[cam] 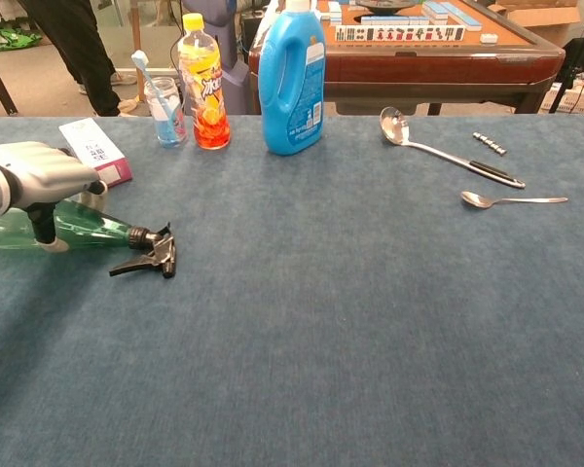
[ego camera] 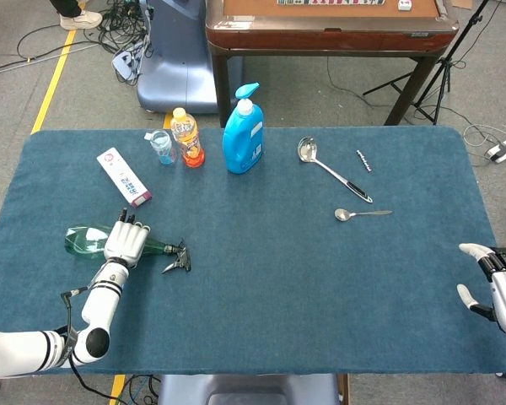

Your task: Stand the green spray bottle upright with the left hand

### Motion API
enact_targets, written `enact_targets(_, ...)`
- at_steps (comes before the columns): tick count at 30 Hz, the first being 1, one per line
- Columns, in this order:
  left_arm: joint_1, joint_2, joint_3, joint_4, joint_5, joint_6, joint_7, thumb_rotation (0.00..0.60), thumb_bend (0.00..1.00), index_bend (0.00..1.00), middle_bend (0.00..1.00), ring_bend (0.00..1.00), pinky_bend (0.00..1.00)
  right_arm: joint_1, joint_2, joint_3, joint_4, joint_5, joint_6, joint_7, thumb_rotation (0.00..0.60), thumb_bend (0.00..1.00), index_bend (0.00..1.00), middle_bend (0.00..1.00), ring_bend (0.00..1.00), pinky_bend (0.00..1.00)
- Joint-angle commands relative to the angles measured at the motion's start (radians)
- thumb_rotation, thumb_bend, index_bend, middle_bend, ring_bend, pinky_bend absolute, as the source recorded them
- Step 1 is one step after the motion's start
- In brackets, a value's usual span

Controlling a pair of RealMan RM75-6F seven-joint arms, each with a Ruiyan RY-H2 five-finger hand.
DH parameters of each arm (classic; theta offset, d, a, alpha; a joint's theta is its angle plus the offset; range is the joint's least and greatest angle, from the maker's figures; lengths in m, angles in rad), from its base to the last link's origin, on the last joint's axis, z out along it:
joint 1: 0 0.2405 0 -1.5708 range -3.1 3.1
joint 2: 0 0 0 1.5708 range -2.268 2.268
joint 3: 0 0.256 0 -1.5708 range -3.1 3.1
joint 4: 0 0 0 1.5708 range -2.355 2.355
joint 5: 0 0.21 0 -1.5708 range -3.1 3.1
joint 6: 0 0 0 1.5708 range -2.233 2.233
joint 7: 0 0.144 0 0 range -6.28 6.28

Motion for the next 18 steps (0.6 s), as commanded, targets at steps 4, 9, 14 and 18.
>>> enact_targets(4,0.056,0.084,-0.048,-0.059,0.145,-0.024,-0.198,0.6,0.29,0.4,0.36,0.15,0.0,-0.003,0.002,0.0,-0.005,-0.003,0.005,-0.003,0.6,0.28,0.24,0.27,0.2,0.25)
enact_targets(9,0.121,0.168,-0.104,-0.108,0.296,-0.069,-0.457,0.6,0.29,0.41,0.36,0.15,0.0,-0.001,-0.001,-0.001,-0.004,-0.006,0.004,-0.002,0.6,0.28,0.24,0.27,0.2,0.25)
enact_targets(14,0.197,0.197,-0.161,-0.112,0.478,-0.08,-0.772,0.6,0.29,0.41,0.37,0.15,0.0,0.001,-0.001,0.0,-0.005,-0.008,0.003,-0.004,0.6,0.28,0.24,0.27,0.2,0.25)
enact_targets(18,0.242,0.189,-0.194,-0.085,0.611,-0.079,-1.015,0.6,0.29,0.4,0.37,0.14,0.0,0.002,-0.001,0.0,-0.007,-0.008,0.002,-0.007,0.6,0.28,0.24,0.27,0.2,0.25)
